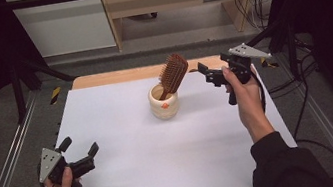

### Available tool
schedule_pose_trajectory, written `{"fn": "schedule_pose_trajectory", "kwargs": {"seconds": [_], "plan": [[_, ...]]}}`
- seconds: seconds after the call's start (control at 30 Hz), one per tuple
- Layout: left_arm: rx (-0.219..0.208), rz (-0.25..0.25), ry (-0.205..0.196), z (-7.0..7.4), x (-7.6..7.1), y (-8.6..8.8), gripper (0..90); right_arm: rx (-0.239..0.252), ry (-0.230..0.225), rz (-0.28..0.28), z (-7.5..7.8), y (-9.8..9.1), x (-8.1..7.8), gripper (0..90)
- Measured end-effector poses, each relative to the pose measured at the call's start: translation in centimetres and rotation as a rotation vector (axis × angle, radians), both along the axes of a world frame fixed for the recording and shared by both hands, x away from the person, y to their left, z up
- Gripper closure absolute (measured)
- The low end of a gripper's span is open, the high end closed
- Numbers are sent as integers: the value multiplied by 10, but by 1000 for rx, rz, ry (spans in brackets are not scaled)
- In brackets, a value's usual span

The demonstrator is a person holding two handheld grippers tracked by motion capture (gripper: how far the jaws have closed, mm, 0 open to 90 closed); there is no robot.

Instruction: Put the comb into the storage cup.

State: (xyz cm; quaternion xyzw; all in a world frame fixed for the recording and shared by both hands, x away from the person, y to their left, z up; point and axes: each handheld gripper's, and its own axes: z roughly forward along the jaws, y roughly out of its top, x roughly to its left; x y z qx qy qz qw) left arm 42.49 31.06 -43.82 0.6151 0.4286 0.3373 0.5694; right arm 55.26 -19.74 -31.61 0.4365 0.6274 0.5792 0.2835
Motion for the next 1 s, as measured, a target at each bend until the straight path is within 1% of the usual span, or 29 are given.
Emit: {"fn": "schedule_pose_trajectory", "kwargs": {"seconds": [0.17, 0.3, 0.37, 0.43, 0.47, 0.57, 0.7, 0.83, 0.87, 1.0], "plan": [[4, 7, -8, 3, -2, 2, 11, 11, -42, -5, 1, -9, -7, 47], [10, 8, -15, 6, -5, 3, 11, -4, -75, -11, 3, -15, -13, 46], [1, 5, -17, 9, -7, 3, 11, -11, -79, -4, 4, -18, -17, 46], [2, 4, -18, 10, -8, 2, 11, -22, -86, -4, 5, -21, -21, 54], [7, -2, -18, 10, -9, 1, 14, -23, -87, -2, 5, -23, -23, 54], [42, -10, -17, 8, -14, 1, 9, -29, -94, -4, 5, -30, -28, 52], [40, -6, -19, 8, -19, 5, 10, -29, -104, -11, 5, -38, -32, 38], [35, -1, -17, 6, -19, 7, 10, -23, -110, -22, 5, -43, -35, 25], [41, 1, -15, 5, -18, 7, 10, -23, -109, -22, 5, -44, -36, 25], [51, 4, -16, 4, -17, 7, 11, -41, -118, -23, 3, -48, -42, 27]]}}
